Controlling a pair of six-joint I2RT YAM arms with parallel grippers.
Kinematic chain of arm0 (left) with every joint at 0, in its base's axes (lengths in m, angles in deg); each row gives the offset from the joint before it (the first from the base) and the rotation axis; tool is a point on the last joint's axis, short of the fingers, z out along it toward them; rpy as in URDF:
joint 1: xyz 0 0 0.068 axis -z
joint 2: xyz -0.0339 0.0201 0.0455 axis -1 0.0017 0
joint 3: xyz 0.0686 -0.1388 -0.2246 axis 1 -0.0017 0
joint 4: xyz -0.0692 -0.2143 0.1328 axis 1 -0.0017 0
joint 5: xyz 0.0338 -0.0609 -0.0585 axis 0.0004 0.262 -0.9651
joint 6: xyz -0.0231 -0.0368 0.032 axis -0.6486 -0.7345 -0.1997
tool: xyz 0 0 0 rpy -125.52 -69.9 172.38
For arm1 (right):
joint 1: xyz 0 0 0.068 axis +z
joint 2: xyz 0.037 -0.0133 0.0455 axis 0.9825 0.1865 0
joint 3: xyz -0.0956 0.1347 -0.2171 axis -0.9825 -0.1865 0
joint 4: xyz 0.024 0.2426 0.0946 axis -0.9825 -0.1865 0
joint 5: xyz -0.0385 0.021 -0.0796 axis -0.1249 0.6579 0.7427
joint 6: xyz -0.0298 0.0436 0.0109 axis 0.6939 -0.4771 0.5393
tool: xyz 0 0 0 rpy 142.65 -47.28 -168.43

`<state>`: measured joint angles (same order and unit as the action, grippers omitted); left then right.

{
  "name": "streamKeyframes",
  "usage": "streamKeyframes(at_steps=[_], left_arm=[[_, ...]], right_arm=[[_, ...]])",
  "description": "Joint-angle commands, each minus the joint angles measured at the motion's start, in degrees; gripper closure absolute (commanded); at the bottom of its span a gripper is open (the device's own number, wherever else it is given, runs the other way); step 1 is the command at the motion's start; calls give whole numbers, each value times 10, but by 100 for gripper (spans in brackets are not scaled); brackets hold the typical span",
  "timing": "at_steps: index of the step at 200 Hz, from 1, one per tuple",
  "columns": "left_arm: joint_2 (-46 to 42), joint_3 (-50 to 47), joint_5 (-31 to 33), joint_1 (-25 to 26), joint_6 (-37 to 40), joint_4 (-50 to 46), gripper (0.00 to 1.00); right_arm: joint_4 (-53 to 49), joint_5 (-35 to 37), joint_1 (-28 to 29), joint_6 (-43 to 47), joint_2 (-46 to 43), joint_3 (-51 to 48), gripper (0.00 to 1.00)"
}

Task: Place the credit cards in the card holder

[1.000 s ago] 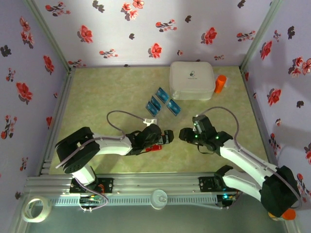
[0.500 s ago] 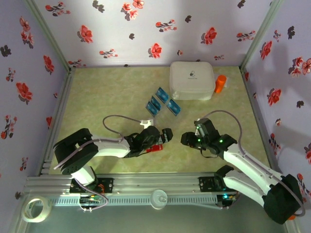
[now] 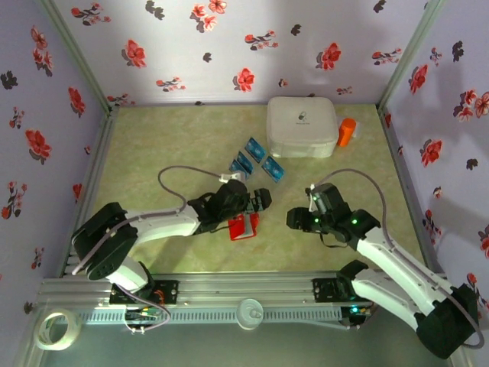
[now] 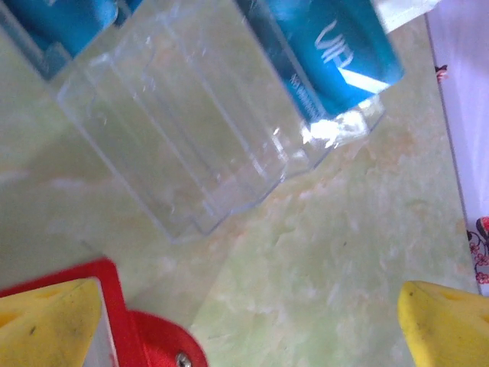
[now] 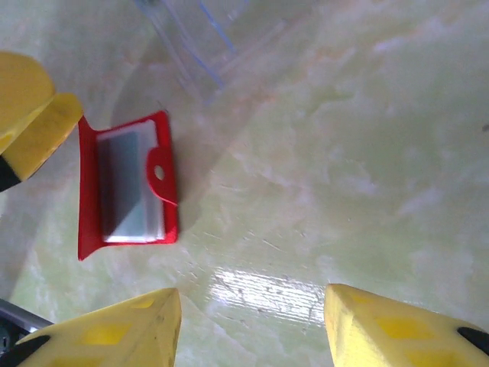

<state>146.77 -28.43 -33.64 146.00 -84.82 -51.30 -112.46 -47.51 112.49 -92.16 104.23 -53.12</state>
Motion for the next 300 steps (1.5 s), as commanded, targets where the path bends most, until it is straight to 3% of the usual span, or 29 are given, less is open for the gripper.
streamKeyframes(at_steps=[1,37,94,125,183,249,300], left_arm=[[-21,43,-43,-26,50,-73,0],[-71,63,-61,-93,76,-140,0],[-211,-5,-81,-239,104,-230,0],[-242,-46,-97,-287,108,-244,0],[-216,-67,-113,-294,115,-256,0],[-205,-65,-125,-287,136,-278,0],[-203,-79,-124,-251,139,-269,0]], right_arm=[[-7,-7,-3,26,24,35,48],[87,-47,20,-25,80,54,52],[136,-6,169,-31,281,205,54],[127,-18,217,-16,393,308,55],[111,-45,232,2,514,373,62],[150,-22,191,-7,479,275,68],[194,-25,169,-17,464,204,69]])
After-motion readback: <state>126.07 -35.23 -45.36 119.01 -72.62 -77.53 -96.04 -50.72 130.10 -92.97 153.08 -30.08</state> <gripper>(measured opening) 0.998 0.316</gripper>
